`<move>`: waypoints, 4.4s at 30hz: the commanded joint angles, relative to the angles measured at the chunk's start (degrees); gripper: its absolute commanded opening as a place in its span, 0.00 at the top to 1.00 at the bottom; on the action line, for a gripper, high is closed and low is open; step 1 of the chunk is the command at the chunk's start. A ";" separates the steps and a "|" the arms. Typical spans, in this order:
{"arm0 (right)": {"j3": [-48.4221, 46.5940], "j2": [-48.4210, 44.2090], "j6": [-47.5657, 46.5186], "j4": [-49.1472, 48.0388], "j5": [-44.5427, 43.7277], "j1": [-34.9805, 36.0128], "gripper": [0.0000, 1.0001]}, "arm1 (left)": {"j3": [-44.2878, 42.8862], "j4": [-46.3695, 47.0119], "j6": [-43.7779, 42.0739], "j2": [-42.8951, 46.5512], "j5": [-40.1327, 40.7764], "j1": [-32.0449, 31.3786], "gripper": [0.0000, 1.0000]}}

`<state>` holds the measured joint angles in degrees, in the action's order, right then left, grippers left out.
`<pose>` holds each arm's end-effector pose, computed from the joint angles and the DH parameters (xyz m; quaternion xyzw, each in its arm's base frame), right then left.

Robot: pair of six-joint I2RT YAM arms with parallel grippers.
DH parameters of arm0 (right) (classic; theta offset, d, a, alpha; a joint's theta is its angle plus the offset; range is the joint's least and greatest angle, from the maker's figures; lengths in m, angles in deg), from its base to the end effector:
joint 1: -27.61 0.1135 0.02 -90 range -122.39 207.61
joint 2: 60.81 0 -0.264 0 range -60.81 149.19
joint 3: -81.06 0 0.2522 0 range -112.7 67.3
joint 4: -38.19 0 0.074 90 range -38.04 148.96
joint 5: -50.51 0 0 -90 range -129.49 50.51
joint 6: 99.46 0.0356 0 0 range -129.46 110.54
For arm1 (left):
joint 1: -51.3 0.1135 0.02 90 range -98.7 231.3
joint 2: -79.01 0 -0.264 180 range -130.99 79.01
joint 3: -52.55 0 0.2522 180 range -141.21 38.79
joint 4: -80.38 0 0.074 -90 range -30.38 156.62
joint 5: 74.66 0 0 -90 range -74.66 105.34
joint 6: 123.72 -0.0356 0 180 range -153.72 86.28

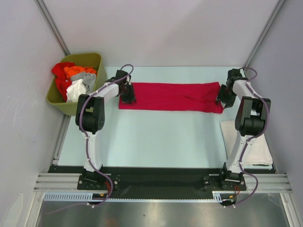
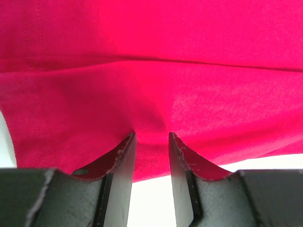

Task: Fold and stack the t-shirts
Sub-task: Fold the tshirt

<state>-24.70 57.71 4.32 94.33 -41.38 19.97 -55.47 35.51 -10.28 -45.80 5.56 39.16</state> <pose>0.4275 -0.0585 0.1875 0.1856 0.9653 -0.0064 0.1837 0.4523 -0.1035 0.1614 -0.0743 0.9634 -0.1532 0.2070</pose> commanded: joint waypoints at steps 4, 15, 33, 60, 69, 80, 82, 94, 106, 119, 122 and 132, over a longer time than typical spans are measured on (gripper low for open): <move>-1.25 -10.94 4.85 6.85 4.25 -1.41 0.23 | -1.02 -3.96 -1.38 4.40 0.38 0.89 0.59; 10.36 -10.07 10.12 -4.66 8.66 -3.26 0.21 | -5.76 -5.18 -1.64 -1.13 -3.05 1.33 0.56; 9.83 -5.40 6.09 -2.12 -2.58 -4.40 1.00 | -5.85 -6.94 -3.40 -4.03 -0.42 3.79 0.57; -8.89 -0.49 11.96 -7.28 14.09 -1.32 0.30 | -2.76 -1.59 -0.86 7.49 -16.22 -2.79 0.47; -8.10 3.12 15.05 -14.42 20.08 -1.76 0.31 | 0.75 38.20 31.64 -0.42 -25.12 -14.99 0.44; -7.05 4.00 13.47 -15.83 19.64 -2.64 0.39 | -4.79 48.09 52.68 -11.59 -8.78 -25.56 0.45; -6.96 4.26 13.55 -15.91 20.08 -2.56 0.39 | -5.58 45.63 52.32 -11.85 -4.84 -26.88 0.47; -6.43 5.05 13.64 -17.67 20.08 -1.68 0.41 | -16.92 37.19 54.60 -18.00 2.39 -30.13 0.56; -6.08 5.49 14.61 -18.38 20.52 -1.68 0.40 | -18.68 31.91 53.90 -19.41 5.30 -32.33 0.51; -5.82 6.29 14.17 -18.90 19.91 -0.62 0.48 | -22.46 31.73 54.61 -20.30 7.67 -32.24 0.57; -5.81 6.02 14.17 -18.90 19.73 -0.62 0.48 | -22.72 31.82 55.13 -20.90 7.76 -32.16 0.57; -6.17 6.37 14.87 -19.17 19.73 -0.71 0.46 | -22.90 31.55 57.68 -22.31 7.32 -32.07 0.65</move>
<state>-30.54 64.14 18.98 76.62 -21.63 19.25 -75.47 66.78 45.95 -67.61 12.20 6.96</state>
